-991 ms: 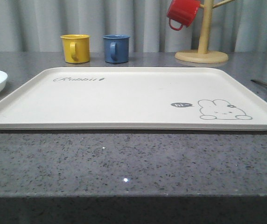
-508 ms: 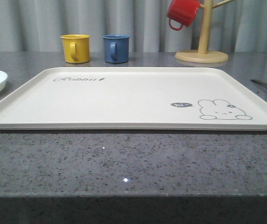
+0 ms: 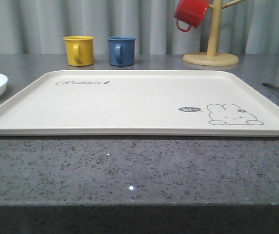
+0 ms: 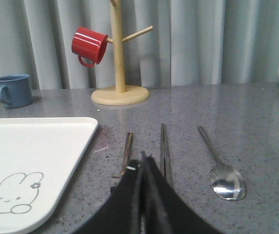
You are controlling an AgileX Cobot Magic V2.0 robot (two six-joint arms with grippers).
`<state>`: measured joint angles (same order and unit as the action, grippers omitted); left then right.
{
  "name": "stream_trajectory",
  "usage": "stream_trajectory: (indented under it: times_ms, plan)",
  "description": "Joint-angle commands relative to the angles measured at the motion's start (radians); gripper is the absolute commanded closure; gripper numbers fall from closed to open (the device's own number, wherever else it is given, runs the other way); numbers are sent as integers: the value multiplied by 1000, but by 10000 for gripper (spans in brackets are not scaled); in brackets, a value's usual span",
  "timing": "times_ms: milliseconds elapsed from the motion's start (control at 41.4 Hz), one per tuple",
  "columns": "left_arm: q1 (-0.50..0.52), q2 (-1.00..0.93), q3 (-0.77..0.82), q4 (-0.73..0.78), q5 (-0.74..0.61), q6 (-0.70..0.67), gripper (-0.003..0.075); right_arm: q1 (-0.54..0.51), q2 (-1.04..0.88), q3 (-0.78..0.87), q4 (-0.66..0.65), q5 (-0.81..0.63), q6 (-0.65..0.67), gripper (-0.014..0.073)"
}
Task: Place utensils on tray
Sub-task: 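Lower the left gripper toward the rim of the white plate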
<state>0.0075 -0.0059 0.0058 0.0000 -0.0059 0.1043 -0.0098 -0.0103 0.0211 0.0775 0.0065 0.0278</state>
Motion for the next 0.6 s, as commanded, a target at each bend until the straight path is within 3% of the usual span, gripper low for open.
stream_trajectory:
  times_ms: [0,218,580]
  plan:
    - [1,-22,-59,-11,-73,-3,738,-4,-17,-82,2,-21,-9,663]
    - [1,12,-300,-11,113,-3,738,-4,20,-345,-30,184,-10,663]
    - [1,285,-700,-11,551,-3,738,-4,334,-731,-30,582,-10,663]
